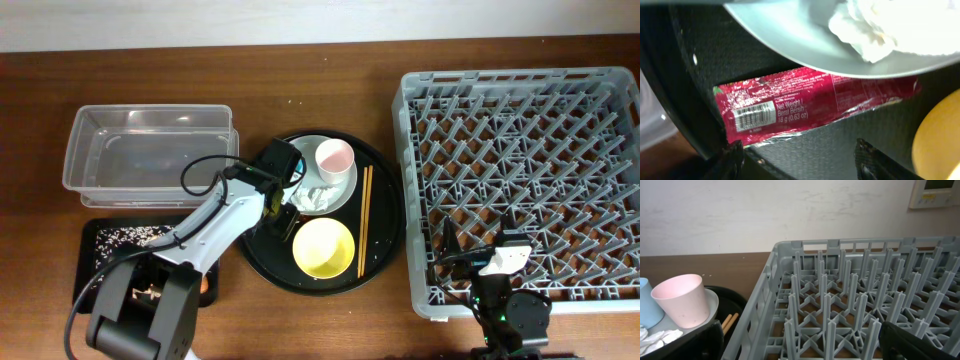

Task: Sort waste into correct bins and load items into the dishwasher rack
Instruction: 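Grasp the red wrapper on the round tray with the left gripper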

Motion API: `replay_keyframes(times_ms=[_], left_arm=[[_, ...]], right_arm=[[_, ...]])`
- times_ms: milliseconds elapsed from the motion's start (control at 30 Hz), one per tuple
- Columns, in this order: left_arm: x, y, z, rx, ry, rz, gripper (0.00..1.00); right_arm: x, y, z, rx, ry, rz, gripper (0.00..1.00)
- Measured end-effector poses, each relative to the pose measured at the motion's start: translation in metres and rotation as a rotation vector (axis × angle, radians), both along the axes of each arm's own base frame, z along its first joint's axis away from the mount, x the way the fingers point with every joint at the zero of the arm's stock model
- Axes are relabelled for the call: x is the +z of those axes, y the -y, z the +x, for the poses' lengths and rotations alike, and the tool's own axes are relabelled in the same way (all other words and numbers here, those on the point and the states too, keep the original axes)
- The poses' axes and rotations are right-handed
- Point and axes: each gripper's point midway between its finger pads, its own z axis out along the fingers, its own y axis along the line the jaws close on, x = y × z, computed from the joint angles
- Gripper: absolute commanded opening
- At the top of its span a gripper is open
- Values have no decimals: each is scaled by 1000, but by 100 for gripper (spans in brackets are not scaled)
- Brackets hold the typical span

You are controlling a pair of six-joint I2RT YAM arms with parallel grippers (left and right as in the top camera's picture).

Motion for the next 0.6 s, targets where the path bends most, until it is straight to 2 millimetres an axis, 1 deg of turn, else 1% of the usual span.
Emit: replay_keyframes(times_ms=[100, 167, 267, 300, 367, 400, 433, 467, 533, 567, 600], left_arm=[[0, 1, 1, -121, -1, 19, 68], [2, 4, 9, -196, 29, 23, 64], [2, 7, 16, -233, 56, 22, 59], [-1, 7, 16, -238, 47, 26, 57], [-14, 6, 13, -248, 9, 40, 52], [-22, 4, 11, -253, -14, 48, 51], [-27, 4, 9, -255, -31, 50, 47], [-27, 6, 13, -258, -24, 51, 40], [-27, 6, 14, -265, -25, 51, 20], [-28, 7, 14, -265, -27, 48, 6], [-28, 8, 13, -266, -29, 47, 1]], right_arm=[[0, 0, 0, 0, 0, 0, 98], [0, 0, 0, 0, 0, 0, 98], [0, 0, 0, 0, 0, 0, 98], [0, 0, 0, 0, 0, 0, 98], [0, 0, 0, 0, 0, 0, 98], [0, 0, 0, 0, 0, 0, 98], [0, 0, 0, 0, 0, 0, 98], [0, 0, 0, 0, 0, 0, 98], [0, 0, 0, 0, 0, 0, 98], [0, 0, 0, 0, 0, 0, 98], [0, 0, 0, 0, 0, 0, 98]])
